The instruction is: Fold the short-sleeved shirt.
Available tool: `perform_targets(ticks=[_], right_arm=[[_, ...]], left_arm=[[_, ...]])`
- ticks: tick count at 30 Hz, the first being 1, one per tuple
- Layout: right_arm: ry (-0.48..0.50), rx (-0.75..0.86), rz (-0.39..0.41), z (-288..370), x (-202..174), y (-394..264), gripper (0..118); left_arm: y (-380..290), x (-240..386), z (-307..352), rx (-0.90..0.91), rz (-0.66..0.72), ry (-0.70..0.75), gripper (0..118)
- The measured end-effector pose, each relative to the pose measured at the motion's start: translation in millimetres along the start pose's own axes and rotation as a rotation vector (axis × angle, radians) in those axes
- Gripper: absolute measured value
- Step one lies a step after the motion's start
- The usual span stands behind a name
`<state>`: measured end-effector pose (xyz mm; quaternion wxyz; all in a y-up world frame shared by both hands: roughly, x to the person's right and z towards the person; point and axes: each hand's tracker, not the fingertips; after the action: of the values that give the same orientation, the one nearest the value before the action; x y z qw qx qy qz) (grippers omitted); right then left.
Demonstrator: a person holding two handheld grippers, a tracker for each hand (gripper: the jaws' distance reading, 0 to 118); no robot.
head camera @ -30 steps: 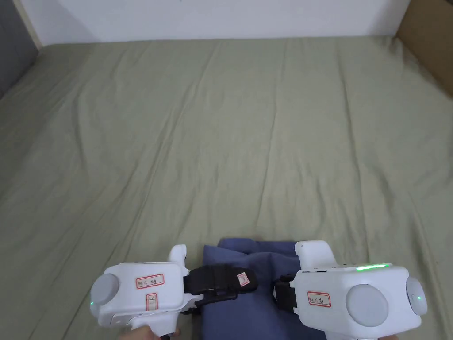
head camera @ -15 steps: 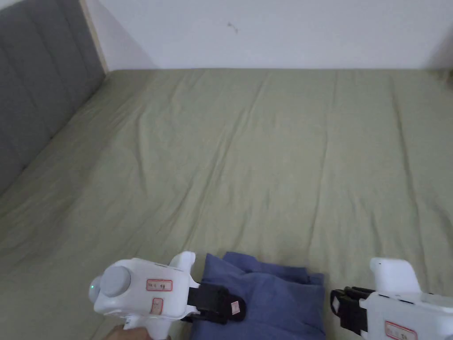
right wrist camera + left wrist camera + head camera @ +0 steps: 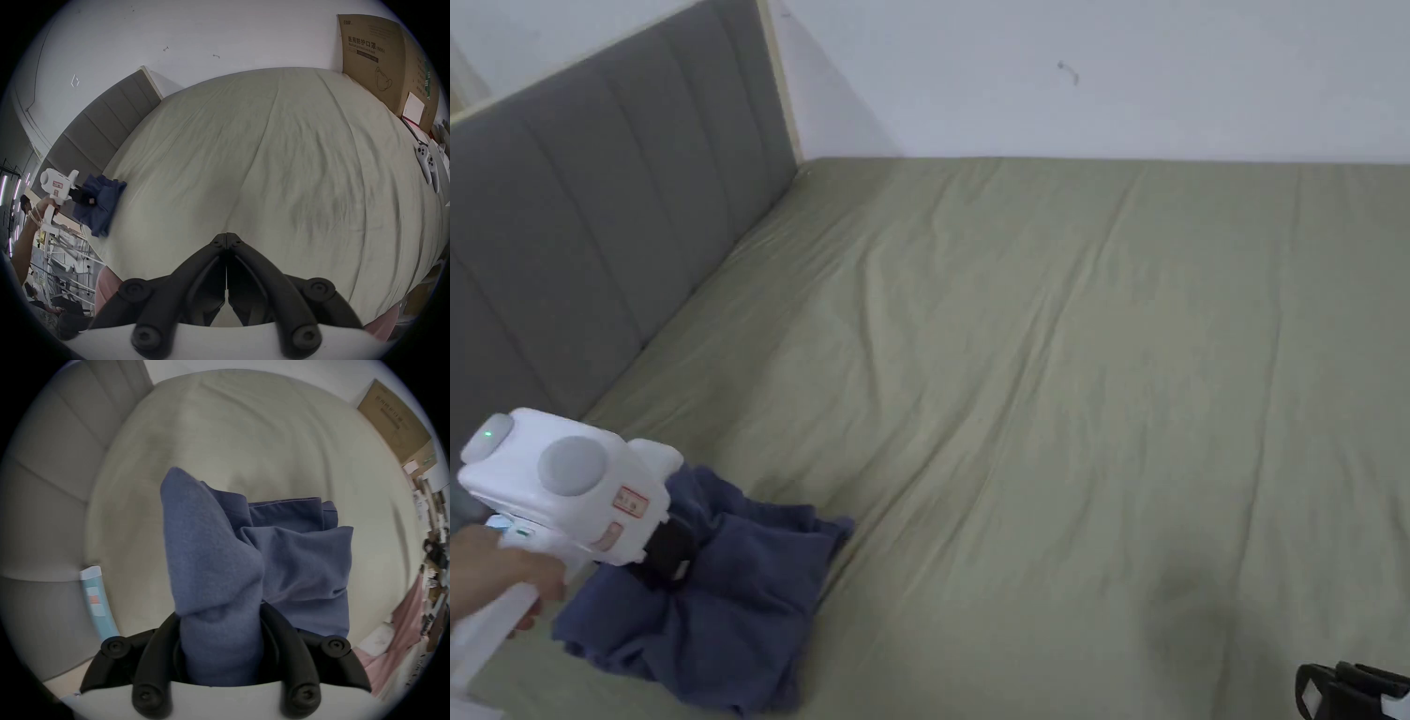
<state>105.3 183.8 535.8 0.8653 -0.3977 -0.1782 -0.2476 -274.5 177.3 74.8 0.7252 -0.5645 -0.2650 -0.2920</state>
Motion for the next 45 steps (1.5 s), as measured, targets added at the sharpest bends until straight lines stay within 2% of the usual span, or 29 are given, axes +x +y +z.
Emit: perform_targets(ticks=[3, 5, 9, 10, 13, 16, 17, 18, 20, 21, 23, 26, 28, 35, 38, 42, 45], right_arm=[[-0.009, -0.020, -0.002, -6, 2, -1, 0], [-0.010, -0.031, -0.008, -8, 5, -1, 0], [-0.011, -0.044, -0.011, -13, 8, -1, 0], [-0.013, -0.047, -0.013, -14, 8, -1, 0], [-0.004, -0.050, -0.010, -13, 9, -1, 0], [0.005, -0.045, -0.007, -10, 10, -3, 0], [0.008, -0.045, -0.009, -9, 10, -4, 0], [0.014, -0.045, -0.014, -7, 11, -4, 0], [0.022, -0.038, -0.022, -4, 14, -6, 0], [0.024, -0.032, -0.024, -1, 16, -6, 0], [0.024, -0.016, -0.030, 5, 18, -6, 0], [0.029, 0.019, -0.041, 19, 22, -4, 0], [0.017, 0.043, -0.030, 27, 28, -2, 0], [-0.062, 0.171, -0.003, 64, 36, 8, 0], [-0.110, 0.266, 0.035, 83, 32, 13, 0], [-0.181, 0.410, 0.101, 110, 19, 19, 0], [-0.216, 0.527, 0.139, 131, 6, 24, 0]], left_arm=[[-4, -18, 0, 0.002, 0.000, 0.097, 28], [-6, -24, 0, -0.024, -0.006, 0.168, 35], [-13, -34, 4, -0.035, 0.039, 0.253, 94], [-15, -36, 6, -0.038, 0.047, 0.260, 97], [-16, -39, 29, 0.004, 0.121, 0.225, 96], [-19, -30, 62, 0.143, 0.233, 0.164, 96], [-20, -25, 71, 0.173, 0.279, 0.099, 94], [-23, -17, 80, 0.210, 0.322, 0.003, 76], [-28, 8, 90, 0.263, 0.324, -0.101, 20], [-31, 30, 93, 0.283, 0.291, -0.118, 2], [-39, 68, 100, 0.360, 0.264, -0.112, 0], [-50, 116, 104, 0.417, 0.386, -0.226, 0], [-54, 148, 111, 0.465, 0.347, -0.232, 0], [-66, 255, 154, 0.698, 0.145, -0.026, 0], [-74, 289, 172, 0.801, 0.102, 0.042, 0], [-86, 314, 195, 0.925, 0.143, 0.006, 0], [-97, 332, 212, 1.037, 0.123, 0.086, 0]])
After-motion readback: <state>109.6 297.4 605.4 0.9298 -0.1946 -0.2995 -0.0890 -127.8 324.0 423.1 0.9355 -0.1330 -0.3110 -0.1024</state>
